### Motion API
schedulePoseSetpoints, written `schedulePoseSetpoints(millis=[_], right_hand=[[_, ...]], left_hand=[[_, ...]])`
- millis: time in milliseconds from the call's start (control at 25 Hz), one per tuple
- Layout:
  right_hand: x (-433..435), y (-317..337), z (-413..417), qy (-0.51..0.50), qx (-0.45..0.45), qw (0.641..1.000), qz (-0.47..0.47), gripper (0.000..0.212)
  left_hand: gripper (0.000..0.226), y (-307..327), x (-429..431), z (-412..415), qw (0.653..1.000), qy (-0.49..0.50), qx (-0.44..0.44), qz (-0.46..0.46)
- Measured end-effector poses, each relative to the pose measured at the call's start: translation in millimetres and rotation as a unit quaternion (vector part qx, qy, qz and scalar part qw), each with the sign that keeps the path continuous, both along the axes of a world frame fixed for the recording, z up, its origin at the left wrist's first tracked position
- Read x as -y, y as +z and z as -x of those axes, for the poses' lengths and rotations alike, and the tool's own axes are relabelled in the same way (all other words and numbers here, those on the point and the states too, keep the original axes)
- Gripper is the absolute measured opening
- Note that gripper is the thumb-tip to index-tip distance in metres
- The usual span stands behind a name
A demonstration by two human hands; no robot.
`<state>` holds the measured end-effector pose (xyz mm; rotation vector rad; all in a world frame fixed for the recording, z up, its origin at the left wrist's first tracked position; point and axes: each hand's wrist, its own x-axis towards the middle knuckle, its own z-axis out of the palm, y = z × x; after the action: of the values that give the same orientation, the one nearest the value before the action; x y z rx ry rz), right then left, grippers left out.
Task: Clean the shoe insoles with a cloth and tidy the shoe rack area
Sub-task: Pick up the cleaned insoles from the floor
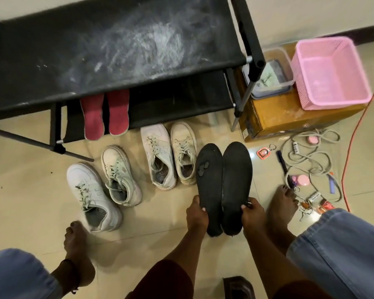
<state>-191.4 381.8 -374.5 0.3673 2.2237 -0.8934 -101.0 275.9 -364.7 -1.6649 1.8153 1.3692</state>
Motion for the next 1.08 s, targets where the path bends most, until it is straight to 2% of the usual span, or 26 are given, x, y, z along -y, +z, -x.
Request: schedulePoseSetpoints(millis=[120,280,480,680,760,920,1080], right_hand=[[20,27,2,0.023,-0.054,0.998,0.039,0.025],[67,68,25,0.063,-0.097,0.989,0.097,0.025],[153,99,71,0.127,-0.121,0.974,0.141,0.024],[229,104,126,0.180,-0.145,0.966,0.116,0.017],[251,100,145,0.227,-0.172,0.956,0.074,0.021],[273,102,159,0.308,-0.204,0.929,0.009,0.027],[278,95,159,0.306,-0.197,0.931,-0.013,0.030]], left_hand=[[0.039,29,19,-7,0.998,0.033,-0.047,0.030],[0.040,68,70,0,0.982,0.080,-0.122,0.117],[0.041,92,171,37,0.974,0.069,-0.128,0.175],[0.035,93,252,80,0.973,0.006,-0.083,0.218],[0.033,92,271,95,0.974,0.005,-0.082,0.211],[0.036,84,288,112,0.979,0.002,-0.058,0.195],[0.035,77,290,113,0.980,-0.014,-0.031,0.196]])
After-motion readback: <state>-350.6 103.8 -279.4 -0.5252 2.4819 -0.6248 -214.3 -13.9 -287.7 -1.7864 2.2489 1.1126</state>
